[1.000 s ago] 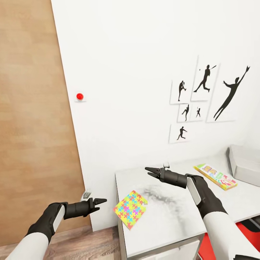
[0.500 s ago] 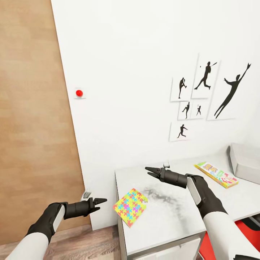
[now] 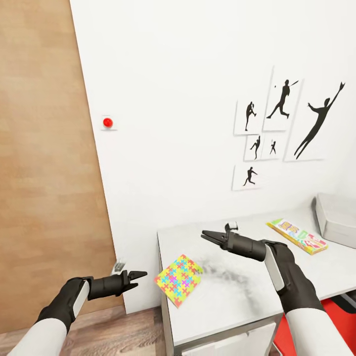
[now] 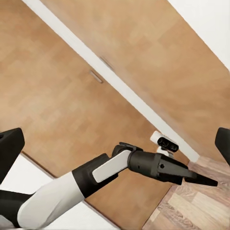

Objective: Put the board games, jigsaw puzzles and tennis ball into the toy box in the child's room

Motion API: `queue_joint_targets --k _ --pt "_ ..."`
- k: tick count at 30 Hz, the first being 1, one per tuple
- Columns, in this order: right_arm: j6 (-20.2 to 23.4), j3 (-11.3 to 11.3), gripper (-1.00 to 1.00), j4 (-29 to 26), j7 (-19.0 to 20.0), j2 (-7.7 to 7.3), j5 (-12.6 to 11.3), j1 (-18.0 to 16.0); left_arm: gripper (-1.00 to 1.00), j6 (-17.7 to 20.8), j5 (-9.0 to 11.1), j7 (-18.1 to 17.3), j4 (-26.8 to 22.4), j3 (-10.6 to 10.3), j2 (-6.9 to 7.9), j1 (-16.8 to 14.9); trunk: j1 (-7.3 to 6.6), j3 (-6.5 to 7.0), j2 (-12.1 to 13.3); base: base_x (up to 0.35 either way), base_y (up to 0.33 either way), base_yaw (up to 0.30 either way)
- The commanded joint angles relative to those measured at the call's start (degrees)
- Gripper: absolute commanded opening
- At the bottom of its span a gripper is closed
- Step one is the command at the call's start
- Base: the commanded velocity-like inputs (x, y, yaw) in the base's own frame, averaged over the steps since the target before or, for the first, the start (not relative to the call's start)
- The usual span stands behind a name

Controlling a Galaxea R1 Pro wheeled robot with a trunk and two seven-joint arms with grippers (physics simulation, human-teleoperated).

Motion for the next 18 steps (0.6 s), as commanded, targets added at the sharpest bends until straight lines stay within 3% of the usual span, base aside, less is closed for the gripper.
queue_joint_targets --k 1,5,18 --pt "0.6 0.0 1.00 -1.4 0.2 0.01 -0.1 0.6 1.00 0.5 0.0 -0.2 0.0 0.1 -0.03 0.0 0.23 -0.25 -0.5 0.000 0.000 0.000" --pt "1.2 0.0 1.00 -5.8 0.7 0.04 -0.1 2.7 1.00 0.5 0.0 -0.2 0.0 0.1 -0.06 0.0 0.89 -0.79 -1.7 0.000 0.000 0.000" --pt "0.8 0.0 1.00 -7.3 0.8 0.74 -0.1 3.4 1.00 0.5 0.0 -0.3 0.0 0.1 0.02 0.0 0.89 -0.79 -1.7 0.000 0.000 0.000"
